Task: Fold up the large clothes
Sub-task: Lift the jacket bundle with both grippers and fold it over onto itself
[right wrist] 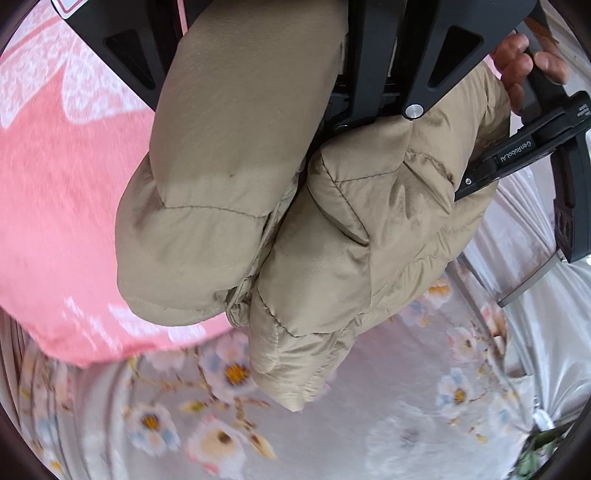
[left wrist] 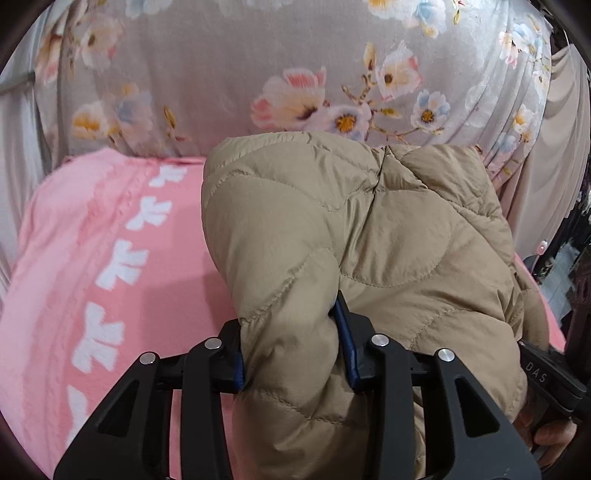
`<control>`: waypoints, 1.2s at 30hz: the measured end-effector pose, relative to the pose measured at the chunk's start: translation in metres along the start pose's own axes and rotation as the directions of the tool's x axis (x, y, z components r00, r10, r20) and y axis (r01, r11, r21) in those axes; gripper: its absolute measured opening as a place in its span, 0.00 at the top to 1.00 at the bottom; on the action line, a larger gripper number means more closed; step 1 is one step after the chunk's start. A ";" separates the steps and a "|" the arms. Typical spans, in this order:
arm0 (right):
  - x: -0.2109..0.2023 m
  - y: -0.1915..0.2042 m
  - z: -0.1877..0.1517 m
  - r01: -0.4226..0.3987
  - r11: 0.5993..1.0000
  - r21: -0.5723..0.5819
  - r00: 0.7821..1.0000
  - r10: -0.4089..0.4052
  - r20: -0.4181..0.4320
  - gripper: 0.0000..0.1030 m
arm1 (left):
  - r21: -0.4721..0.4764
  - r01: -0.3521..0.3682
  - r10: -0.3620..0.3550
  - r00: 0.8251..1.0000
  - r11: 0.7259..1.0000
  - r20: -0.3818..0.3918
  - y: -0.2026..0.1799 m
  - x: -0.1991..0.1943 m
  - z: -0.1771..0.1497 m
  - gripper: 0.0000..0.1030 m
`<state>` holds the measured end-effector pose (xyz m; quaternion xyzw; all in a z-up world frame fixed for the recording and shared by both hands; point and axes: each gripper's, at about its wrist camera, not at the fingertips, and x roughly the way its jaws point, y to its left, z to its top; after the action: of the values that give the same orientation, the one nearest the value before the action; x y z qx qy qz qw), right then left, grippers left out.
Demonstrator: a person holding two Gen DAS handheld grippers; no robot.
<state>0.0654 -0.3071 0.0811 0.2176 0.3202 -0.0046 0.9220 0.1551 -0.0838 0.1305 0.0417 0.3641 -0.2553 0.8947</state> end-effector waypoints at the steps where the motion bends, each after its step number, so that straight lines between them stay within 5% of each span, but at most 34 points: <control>1: 0.000 0.006 0.003 0.001 1.000 -0.012 1.000 -0.001 0.008 0.86 | 0.008 -0.013 0.013 1.000 1.000 0.010 0.001 -0.003 0.003 0.66; 16: 0.063 0.109 0.055 0.044 0.981 -0.186 0.989 -0.017 0.144 0.86 | 0.050 -0.240 0.230 0.962 0.969 0.148 0.063 -0.008 0.065 0.70; 25: 0.140 0.130 0.070 0.036 0.979 -0.200 0.988 -0.004 0.157 0.86 | 0.034 -0.325 0.317 0.937 0.945 0.148 0.108 0.044 0.085 0.70; 36: 0.238 0.108 0.065 0.059 0.985 -0.159 0.994 -0.044 0.097 0.86 | 0.061 -0.356 0.349 0.932 0.933 0.096 0.140 0.137 0.086 0.71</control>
<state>0.3091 -0.2040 0.0285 0.1331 0.2819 -0.0126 0.9501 0.3608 -0.0433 0.0859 0.1301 0.3029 -0.1059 0.9381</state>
